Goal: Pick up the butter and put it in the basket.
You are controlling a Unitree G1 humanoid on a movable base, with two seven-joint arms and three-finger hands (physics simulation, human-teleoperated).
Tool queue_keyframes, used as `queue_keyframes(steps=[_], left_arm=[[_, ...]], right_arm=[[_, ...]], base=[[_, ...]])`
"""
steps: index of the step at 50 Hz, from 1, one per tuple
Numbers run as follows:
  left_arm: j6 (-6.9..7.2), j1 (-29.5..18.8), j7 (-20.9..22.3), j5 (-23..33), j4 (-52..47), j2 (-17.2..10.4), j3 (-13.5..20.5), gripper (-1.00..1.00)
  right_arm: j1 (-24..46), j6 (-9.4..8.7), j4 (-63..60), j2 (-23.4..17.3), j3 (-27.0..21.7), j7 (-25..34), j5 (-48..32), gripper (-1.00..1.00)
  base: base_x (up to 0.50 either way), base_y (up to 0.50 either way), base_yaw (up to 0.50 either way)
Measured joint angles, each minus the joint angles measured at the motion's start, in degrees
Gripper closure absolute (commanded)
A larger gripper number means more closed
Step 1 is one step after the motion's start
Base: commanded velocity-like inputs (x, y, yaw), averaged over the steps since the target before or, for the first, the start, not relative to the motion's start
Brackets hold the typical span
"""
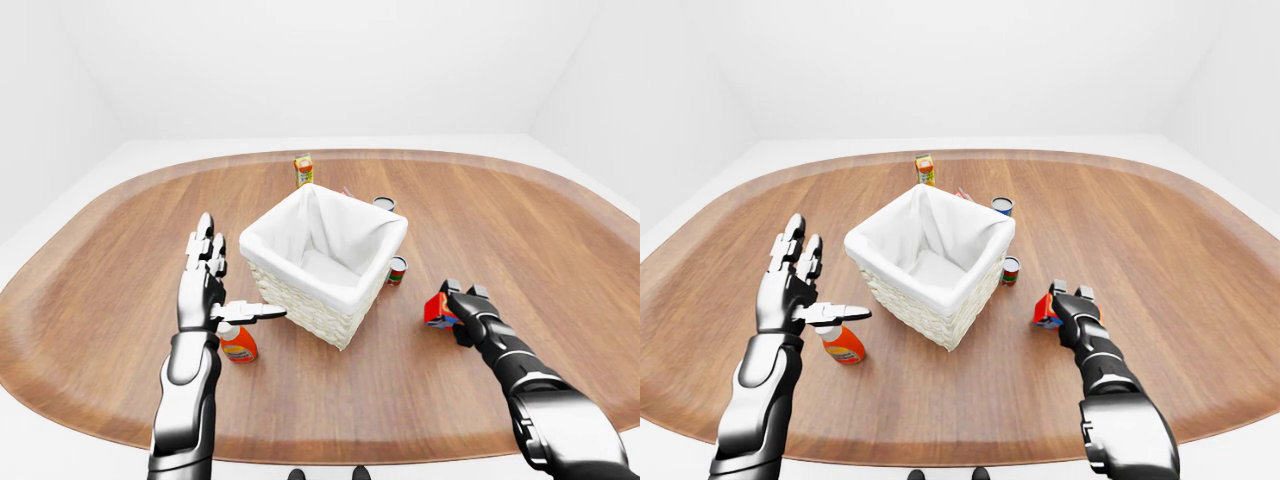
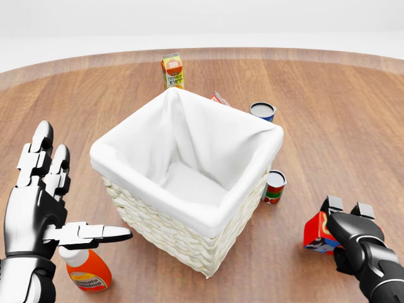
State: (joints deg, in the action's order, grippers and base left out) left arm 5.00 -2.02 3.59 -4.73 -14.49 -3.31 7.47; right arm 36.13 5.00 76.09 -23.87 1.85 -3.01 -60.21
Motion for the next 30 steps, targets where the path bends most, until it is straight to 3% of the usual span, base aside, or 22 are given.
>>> queue_keyframes(steps=[15,30], left_arm=[[0.0,-0.41,0.14,-0.33,0.09,-0.08,-0.12,-1.0],[0.0,-0.53,0.26,-0.47,-0.69,-0.05,-0.29,-1.0]], right_arm=[[-1.04,0.0,-11.33,-3.14,-4.45,5.93,13.14,1.0],[-0.34,0.0,-31.48,-1.95,-8.8,12.08,25.29,1.0]], base=[[0.0,0.0,0.0],[0.0,0.0,0.0]])
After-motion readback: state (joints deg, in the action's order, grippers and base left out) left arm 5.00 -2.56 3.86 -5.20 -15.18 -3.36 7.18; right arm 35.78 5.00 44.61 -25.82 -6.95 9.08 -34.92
